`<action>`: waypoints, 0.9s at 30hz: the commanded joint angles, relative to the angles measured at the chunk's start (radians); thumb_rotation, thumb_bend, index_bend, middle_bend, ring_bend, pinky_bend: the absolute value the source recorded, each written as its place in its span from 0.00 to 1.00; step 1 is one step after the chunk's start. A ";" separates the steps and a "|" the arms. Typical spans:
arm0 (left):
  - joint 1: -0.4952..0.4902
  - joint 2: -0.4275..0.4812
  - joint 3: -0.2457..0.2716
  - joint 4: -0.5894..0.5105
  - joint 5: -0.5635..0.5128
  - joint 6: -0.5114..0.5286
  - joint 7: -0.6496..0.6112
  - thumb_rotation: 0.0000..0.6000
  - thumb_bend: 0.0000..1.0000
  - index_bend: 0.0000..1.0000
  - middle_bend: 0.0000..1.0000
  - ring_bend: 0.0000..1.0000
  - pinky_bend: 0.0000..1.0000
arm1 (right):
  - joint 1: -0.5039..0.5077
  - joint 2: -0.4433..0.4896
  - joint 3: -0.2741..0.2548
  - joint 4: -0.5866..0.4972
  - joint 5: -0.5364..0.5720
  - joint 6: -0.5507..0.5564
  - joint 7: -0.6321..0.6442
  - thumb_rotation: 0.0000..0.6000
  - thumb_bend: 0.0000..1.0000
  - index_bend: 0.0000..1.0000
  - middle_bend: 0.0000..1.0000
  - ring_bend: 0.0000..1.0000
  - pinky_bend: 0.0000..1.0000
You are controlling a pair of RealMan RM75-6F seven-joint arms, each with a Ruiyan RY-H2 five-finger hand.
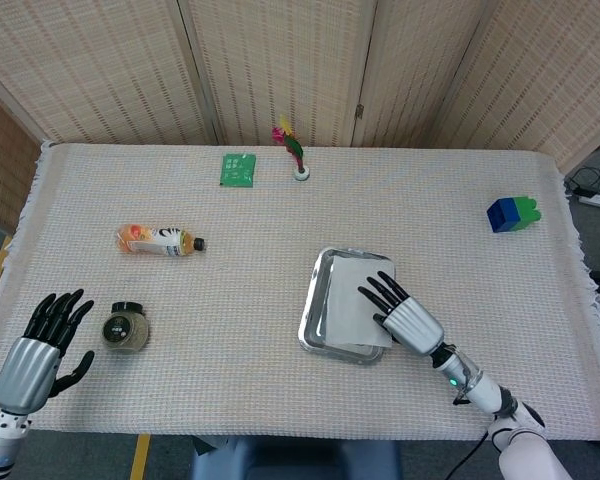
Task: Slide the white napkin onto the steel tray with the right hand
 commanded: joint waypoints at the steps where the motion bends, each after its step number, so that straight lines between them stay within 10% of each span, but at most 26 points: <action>1: -0.003 0.001 -0.001 -0.001 0.002 -0.001 -0.010 1.00 0.47 0.00 0.00 0.00 0.01 | 0.008 0.005 -0.010 0.000 -0.006 -0.026 -0.015 1.00 0.53 0.48 0.10 0.01 0.00; 12: -0.004 0.006 -0.004 -0.005 -0.005 0.001 -0.032 1.00 0.52 0.00 0.00 0.00 0.01 | 0.009 0.012 -0.016 -0.034 -0.004 -0.022 -0.031 1.00 0.53 0.00 0.01 0.00 0.00; 27: -0.001 0.015 -0.003 -0.011 0.004 0.016 -0.031 1.00 0.52 0.00 0.00 0.00 0.02 | 0.047 0.104 -0.014 -0.204 0.000 -0.097 -0.137 1.00 0.39 0.00 0.00 0.00 0.00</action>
